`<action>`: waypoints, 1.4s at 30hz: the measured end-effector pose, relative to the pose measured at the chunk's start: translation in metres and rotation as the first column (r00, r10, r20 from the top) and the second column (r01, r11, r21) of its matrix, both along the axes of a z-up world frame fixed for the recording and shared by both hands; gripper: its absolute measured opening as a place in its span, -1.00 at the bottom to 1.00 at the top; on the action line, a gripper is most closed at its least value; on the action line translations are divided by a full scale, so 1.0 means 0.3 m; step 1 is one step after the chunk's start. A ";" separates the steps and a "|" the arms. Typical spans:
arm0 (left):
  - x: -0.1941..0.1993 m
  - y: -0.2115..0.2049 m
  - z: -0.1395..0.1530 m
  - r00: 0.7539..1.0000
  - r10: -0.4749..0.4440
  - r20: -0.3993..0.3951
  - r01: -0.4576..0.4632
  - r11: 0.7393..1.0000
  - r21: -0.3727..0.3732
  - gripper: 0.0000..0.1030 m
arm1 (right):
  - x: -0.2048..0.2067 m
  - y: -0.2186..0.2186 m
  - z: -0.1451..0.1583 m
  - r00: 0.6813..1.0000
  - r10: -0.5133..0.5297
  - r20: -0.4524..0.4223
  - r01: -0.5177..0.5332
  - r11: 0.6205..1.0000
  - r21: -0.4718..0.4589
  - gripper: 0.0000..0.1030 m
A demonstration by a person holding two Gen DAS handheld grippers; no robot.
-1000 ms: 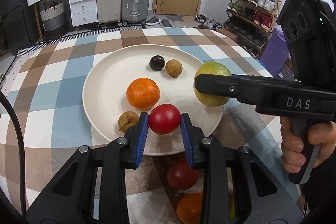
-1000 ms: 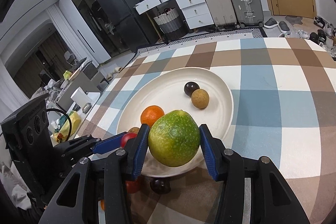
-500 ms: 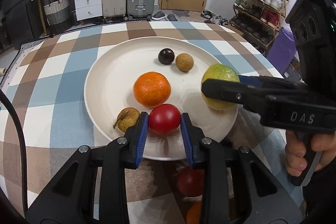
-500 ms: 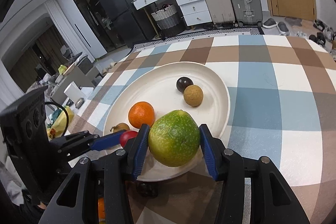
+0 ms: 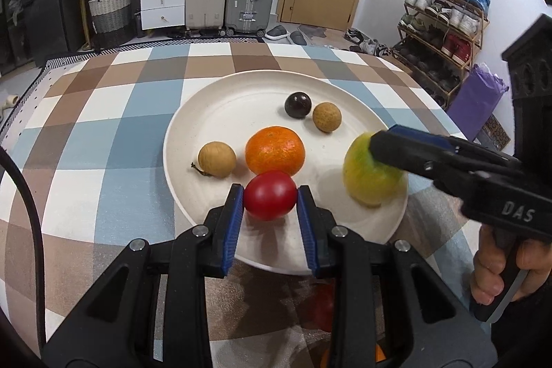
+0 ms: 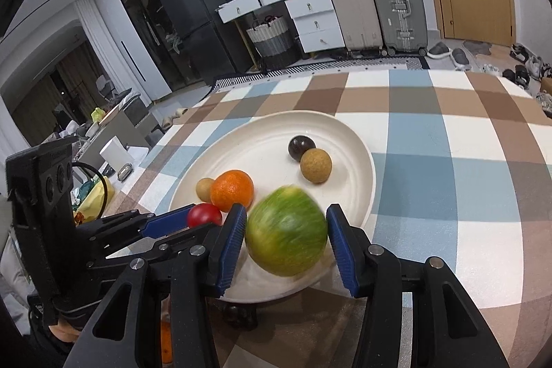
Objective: Organize fruits
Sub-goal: 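Carry the tomato and green citrus over the cream plate with both grippers, then open both grippers to release the tomato and citrus onto the plate, then move the right gripper toward the large yellow fruit beside the plate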
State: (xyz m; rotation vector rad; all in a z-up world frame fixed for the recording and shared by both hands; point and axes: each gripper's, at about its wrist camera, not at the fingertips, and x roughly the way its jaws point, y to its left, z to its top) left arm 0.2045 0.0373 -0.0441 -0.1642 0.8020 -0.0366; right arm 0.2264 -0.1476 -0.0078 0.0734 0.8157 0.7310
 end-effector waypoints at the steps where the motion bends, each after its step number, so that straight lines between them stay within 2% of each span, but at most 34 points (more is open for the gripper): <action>1: -0.002 0.003 0.000 1.000 0.002 0.001 -0.002 1.000 -0.004 -0.45 | -0.006 -0.003 0.014 1.000 -0.003 0.019 0.003 1.000 0.006 -0.03; 5: -0.014 0.005 0.009 1.000 0.010 0.018 -0.010 1.000 -0.002 -0.45 | -0.017 -0.011 0.035 0.999 -0.010 0.046 0.010 1.000 0.002 0.03; 7: -0.024 0.000 0.018 0.999 0.004 0.037 -0.004 1.000 0.003 -0.45 | -0.020 -0.013 0.036 0.998 -0.014 0.058 0.016 1.000 -0.021 0.19; 11: -0.049 -0.016 0.022 0.999 -0.024 0.034 0.024 1.000 0.009 -0.37 | -0.034 -0.021 0.032 0.998 -0.012 0.060 0.015 0.999 -0.050 0.31; 14: -0.071 -0.021 0.028 0.999 -0.027 0.038 0.026 0.999 0.018 -0.17 | -0.048 -0.022 0.030 0.997 -0.003 0.076 0.009 0.997 -0.073 0.43; 19: -0.125 -0.013 0.058 0.997 -0.018 0.079 0.017 1.000 0.009 0.46 | -0.085 -0.044 0.033 0.996 0.010 0.091 -0.003 0.997 -0.080 0.67; 26: -0.194 0.009 0.079 0.995 -0.007 0.104 0.009 1.000 -0.015 0.66 | -0.130 -0.086 0.031 0.995 0.018 0.102 -0.007 0.995 -0.100 0.81; 30: -0.238 0.005 0.084 0.994 -0.008 0.111 0.009 1.000 -0.006 0.93 | -0.163 -0.096 0.029 0.994 0.036 0.104 -0.024 0.993 -0.118 0.99; 35: -0.266 -0.012 0.082 0.994 -0.009 0.112 0.005 0.999 0.032 0.96 | -0.185 -0.093 0.011 0.994 0.058 0.091 -0.045 0.989 -0.138 0.99; 42: -0.268 -0.019 0.081 0.995 -0.014 0.101 0.009 0.999 0.045 0.97 | -0.191 -0.068 -0.018 0.994 0.083 0.064 -0.071 0.982 -0.177 0.99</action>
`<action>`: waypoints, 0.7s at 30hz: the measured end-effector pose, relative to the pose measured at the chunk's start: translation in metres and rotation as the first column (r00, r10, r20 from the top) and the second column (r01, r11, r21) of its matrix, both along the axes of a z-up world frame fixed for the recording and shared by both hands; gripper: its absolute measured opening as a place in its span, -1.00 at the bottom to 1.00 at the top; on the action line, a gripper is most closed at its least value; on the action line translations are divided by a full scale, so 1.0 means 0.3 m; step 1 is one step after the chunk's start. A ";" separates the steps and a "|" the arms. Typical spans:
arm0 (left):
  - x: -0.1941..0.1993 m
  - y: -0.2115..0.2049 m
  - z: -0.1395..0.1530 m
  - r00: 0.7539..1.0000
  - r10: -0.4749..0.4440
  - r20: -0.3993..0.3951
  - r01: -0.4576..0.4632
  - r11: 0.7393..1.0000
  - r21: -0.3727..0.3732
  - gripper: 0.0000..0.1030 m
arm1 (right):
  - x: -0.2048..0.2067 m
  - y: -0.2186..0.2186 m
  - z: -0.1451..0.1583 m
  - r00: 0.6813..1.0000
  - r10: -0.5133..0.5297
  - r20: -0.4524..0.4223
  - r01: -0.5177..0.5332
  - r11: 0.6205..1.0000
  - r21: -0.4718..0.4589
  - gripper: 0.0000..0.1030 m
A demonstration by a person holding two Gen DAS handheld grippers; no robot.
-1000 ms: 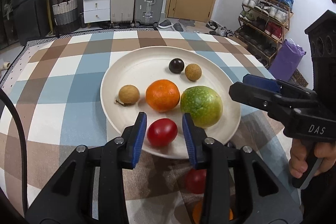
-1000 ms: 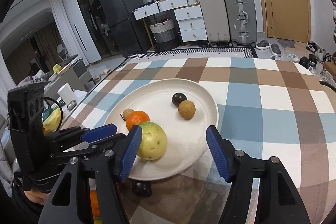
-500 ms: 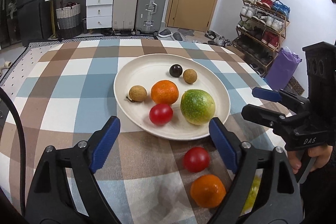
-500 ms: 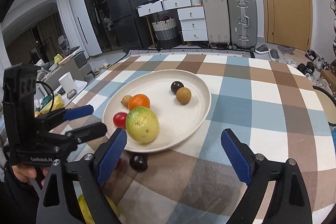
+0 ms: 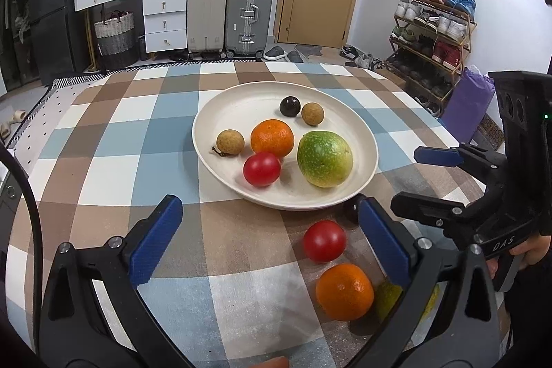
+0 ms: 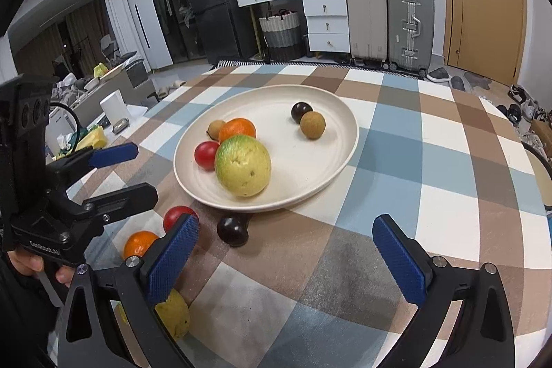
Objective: Organize fruits
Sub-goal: 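Move the right gripper toward the large yellow fruit beside the plate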
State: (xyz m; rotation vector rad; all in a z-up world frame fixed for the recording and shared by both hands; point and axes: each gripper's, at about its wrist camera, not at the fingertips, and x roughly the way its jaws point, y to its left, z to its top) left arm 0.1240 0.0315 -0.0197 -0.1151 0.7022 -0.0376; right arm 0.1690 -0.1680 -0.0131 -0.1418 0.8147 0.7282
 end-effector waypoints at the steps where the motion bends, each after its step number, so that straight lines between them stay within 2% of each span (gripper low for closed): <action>1: 0.003 0.000 0.000 1.000 0.002 0.000 -0.002 1.000 0.002 0.97 | -0.001 0.002 -0.003 1.000 0.001 -0.001 -0.001 1.000 -0.002 0.99; 11: -0.014 -0.018 0.020 1.000 0.000 0.023 -0.001 0.999 0.037 0.98 | -0.030 0.017 0.001 1.000 0.012 0.021 -0.012 1.000 -0.006 1.00; 21: -0.101 0.015 0.055 0.998 0.038 0.042 -0.039 0.999 0.011 0.98 | -0.104 -0.026 0.011 0.999 -0.031 0.014 0.031 1.000 -0.002 1.00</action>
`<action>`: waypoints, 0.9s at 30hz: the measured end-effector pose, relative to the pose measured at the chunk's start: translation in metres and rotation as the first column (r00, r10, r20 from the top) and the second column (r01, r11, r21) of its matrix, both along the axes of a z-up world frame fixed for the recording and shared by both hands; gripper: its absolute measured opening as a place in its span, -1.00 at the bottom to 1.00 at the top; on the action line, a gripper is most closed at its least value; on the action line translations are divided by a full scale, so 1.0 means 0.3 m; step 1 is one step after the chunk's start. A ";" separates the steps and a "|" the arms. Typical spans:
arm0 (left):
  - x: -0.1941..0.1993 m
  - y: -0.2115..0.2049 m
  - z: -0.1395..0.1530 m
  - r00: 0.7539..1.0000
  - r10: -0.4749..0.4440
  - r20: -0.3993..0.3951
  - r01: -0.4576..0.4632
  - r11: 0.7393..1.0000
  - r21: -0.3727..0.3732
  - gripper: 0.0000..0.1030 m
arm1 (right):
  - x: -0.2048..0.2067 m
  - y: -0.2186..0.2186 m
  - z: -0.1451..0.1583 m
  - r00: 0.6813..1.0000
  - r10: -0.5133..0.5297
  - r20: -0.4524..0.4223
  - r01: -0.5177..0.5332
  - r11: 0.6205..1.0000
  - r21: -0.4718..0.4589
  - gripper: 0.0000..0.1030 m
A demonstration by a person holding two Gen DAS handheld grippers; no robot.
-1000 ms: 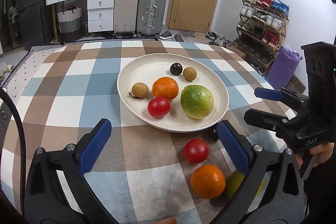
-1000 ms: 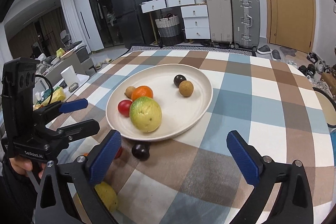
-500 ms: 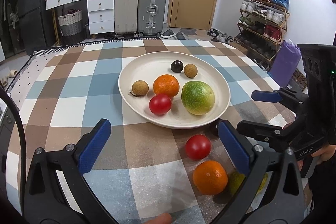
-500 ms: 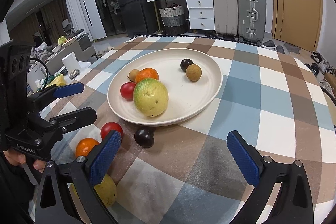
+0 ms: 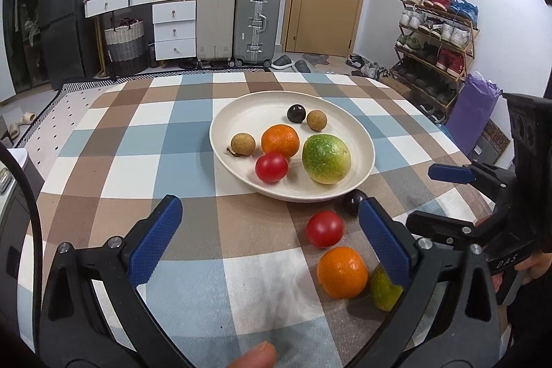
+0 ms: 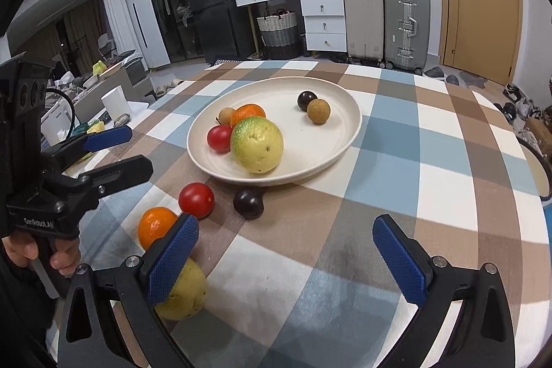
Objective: Organize fruits
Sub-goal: 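Move the right gripper toward the large yellow fruit beside the plate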
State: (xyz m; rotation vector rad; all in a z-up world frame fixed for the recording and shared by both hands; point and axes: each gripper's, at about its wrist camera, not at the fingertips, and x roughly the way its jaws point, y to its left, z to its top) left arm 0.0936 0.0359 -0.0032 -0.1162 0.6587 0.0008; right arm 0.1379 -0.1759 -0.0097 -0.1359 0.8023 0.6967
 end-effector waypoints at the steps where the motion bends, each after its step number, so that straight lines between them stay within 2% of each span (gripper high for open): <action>1: -0.011 0.000 0.005 1.000 0.003 0.004 -0.003 1.000 -0.001 0.98 | -0.009 -0.005 0.007 1.000 -0.003 0.002 0.003 1.000 0.006 1.00; 7: -0.087 -0.022 0.018 1.000 0.013 0.001 -0.013 1.000 0.024 0.98 | -0.074 -0.034 0.039 1.000 -0.022 0.001 0.022 1.000 0.020 1.00; 18: -0.179 -0.083 -0.022 0.999 -0.006 -0.040 0.008 0.998 0.064 0.98 | -0.178 -0.049 0.038 0.999 -0.016 -0.035 0.018 0.998 0.056 1.00; 27: -0.180 -0.069 -0.055 0.997 -0.002 -0.072 0.006 0.998 0.055 0.98 | -0.202 0.002 -0.003 0.998 0.009 -0.064 -0.008 1.000 0.006 1.00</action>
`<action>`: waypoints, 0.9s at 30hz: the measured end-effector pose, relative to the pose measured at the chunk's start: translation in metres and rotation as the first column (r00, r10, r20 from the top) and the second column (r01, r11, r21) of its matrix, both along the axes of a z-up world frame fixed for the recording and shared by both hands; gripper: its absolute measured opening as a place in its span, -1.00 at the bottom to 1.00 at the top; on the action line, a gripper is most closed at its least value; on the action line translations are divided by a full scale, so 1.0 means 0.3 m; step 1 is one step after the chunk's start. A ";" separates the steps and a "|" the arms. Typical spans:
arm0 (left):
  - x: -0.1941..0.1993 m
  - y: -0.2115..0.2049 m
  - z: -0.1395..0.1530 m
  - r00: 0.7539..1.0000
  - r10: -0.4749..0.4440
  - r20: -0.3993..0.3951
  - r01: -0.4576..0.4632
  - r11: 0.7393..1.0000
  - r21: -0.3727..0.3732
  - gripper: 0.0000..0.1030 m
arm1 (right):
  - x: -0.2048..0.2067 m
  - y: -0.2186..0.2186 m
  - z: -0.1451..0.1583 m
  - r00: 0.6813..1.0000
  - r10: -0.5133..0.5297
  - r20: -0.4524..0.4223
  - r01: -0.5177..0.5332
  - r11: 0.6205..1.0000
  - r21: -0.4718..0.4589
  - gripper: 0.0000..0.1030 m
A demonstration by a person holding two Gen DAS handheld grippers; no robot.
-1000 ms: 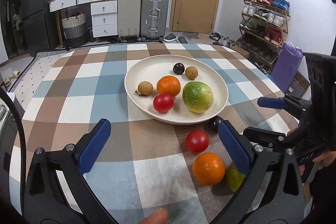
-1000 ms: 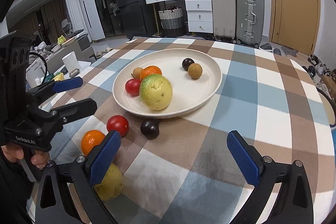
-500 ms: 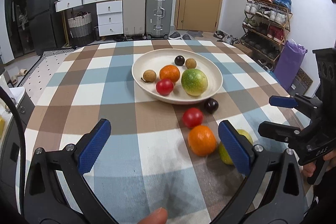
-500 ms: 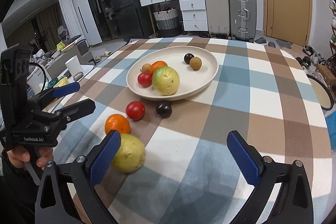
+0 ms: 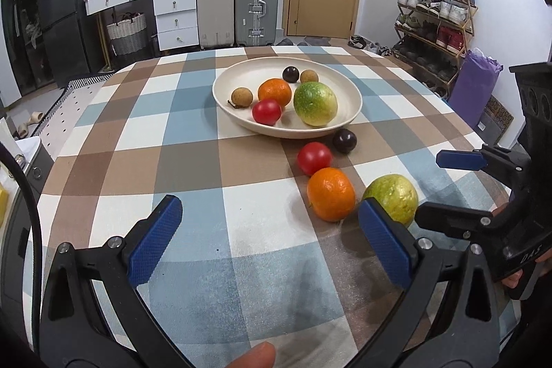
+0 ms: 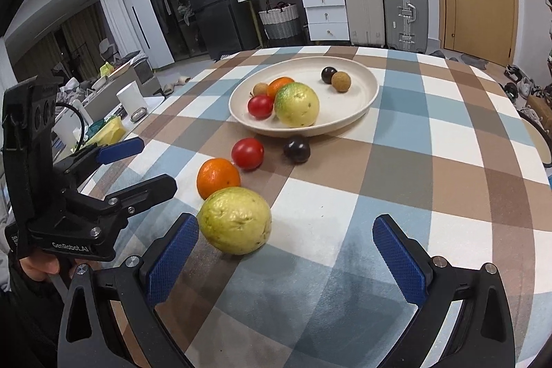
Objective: Organize fruits
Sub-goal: 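Move the right gripper toward the large yellow fruit beside the plate, then close the right gripper on the yellow fruit while the left gripper grasps the orange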
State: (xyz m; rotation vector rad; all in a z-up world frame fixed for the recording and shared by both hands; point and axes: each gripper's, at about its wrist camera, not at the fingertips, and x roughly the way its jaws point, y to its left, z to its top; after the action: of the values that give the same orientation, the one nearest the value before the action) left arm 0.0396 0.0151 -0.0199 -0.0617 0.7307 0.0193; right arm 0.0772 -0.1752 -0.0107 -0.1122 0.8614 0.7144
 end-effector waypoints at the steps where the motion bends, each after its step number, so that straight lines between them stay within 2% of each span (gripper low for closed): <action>1: 0.001 0.005 -0.003 1.000 0.002 -0.004 -0.002 1.000 -0.003 0.98 | -0.001 0.007 -0.005 1.000 0.003 0.000 -0.003 1.000 -0.009 1.00; 9: 0.015 0.062 -0.023 0.999 0.027 -0.023 -0.028 0.998 -0.060 0.98 | -0.011 0.083 -0.052 0.999 0.038 -0.022 -0.040 0.995 -0.091 1.00; 16: 0.024 0.068 -0.031 0.999 0.027 -0.030 -0.029 0.997 -0.068 0.98 | -0.010 0.119 -0.064 0.999 0.050 -0.019 -0.052 0.991 -0.125 0.95; 21: 0.023 0.068 -0.032 0.999 0.028 -0.031 -0.030 0.997 -0.071 0.98 | -0.012 0.142 -0.064 0.997 0.071 -0.026 -0.074 0.989 -0.127 0.59; 24: 0.025 0.067 -0.033 0.999 0.029 -0.032 -0.031 0.997 -0.071 0.98 | -0.017 0.149 -0.057 0.996 0.087 -0.021 -0.089 0.990 -0.111 0.47; 27: 0.025 0.067 -0.034 0.999 0.027 -0.035 -0.029 0.997 -0.073 0.98 | -0.023 0.149 -0.048 0.995 0.104 -0.014 -0.105 0.990 -0.096 0.15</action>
State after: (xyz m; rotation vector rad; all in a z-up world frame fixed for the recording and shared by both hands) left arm 0.0471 0.0353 -0.0300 -0.1425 0.7644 0.0203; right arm 0.0703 -0.1303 -0.0250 -0.2423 0.9041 0.7712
